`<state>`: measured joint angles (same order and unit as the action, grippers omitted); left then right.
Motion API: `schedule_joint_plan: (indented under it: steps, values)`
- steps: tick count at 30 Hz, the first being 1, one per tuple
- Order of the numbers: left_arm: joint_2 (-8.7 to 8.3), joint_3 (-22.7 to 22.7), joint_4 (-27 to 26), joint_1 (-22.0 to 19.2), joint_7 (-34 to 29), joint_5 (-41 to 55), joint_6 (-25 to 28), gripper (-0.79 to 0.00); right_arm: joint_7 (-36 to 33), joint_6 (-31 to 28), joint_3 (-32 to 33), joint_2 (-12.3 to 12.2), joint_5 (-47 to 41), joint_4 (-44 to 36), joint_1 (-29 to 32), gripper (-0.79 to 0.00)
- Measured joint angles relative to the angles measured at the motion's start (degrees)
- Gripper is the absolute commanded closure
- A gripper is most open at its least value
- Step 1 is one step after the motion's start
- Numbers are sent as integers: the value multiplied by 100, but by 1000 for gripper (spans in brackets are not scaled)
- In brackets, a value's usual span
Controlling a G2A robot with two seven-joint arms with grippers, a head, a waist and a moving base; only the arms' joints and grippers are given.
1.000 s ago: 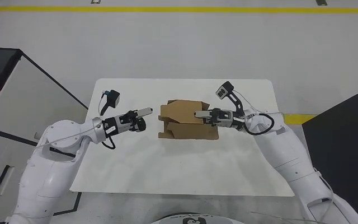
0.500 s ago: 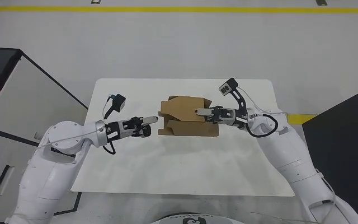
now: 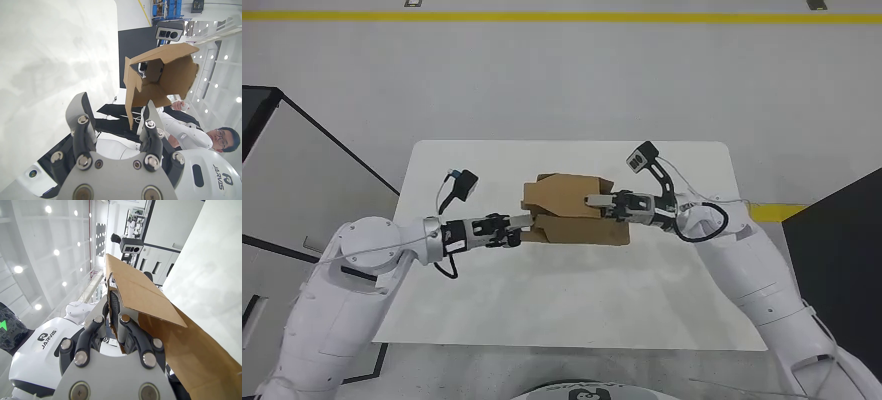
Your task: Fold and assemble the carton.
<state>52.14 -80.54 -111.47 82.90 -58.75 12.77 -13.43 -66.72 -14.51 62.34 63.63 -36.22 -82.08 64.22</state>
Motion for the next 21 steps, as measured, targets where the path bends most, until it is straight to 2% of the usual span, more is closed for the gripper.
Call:
schedule_joint_plan:
  steps: [4, 5, 8, 14, 16, 21]
  values:
    - [3, 61, 11, -50, 54, -6, -42, -443, -17, -16, -32, 13, 36, 27, -33, 0]
    - [2, 65, 12, -56, 49, -6, -43, -400, -16, -12, -36, 14, 49, 31, -37, 0]
    - [-5, 91, 5, -75, 20, -45, -57, -339, -3, -2, -43, 16, 119, 46, -50, 0]
    - [-16, 202, -38, -109, 39, -296, -98, -259, 72, 80, -66, 16, 326, 51, -74, 0]
    - [-16, 229, -38, -123, 48, -306, -104, -182, 77, 115, -74, 19, 330, 55, -76, 0]
    - [-15, 248, 4, -156, 101, -249, -120, -58, -31, 137, -96, 26, 285, 92, -89, 0]
